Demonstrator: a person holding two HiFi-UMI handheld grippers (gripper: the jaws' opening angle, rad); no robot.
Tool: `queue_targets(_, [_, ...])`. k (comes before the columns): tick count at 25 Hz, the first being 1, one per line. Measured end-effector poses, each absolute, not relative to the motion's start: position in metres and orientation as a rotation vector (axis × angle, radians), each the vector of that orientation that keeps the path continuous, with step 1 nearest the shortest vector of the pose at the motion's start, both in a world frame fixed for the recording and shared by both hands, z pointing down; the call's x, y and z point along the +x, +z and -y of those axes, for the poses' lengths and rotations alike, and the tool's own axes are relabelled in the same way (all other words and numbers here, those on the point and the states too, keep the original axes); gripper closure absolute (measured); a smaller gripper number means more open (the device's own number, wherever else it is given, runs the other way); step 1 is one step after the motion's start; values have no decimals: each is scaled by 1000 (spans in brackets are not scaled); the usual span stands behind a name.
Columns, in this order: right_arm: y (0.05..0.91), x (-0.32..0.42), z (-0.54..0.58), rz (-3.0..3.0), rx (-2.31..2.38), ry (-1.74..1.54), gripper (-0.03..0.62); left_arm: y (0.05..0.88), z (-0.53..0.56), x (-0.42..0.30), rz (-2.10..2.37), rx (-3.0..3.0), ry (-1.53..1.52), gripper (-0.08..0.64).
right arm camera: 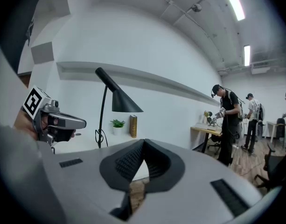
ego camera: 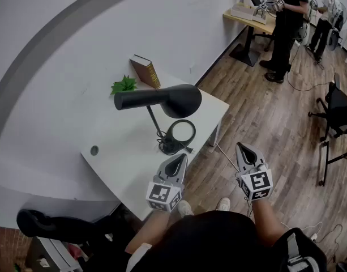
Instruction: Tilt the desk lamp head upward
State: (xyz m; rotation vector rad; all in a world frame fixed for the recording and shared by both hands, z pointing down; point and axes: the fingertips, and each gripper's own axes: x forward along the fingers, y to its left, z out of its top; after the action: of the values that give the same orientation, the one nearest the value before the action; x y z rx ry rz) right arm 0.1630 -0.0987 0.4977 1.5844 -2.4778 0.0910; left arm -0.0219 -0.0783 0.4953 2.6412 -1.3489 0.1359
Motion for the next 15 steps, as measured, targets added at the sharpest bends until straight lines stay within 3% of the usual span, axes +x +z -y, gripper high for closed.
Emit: queue_targets(15, [499, 120, 117, 2559, 1462, 157, 592, 486, 92, -52, 1392, 2579, 8, 554])
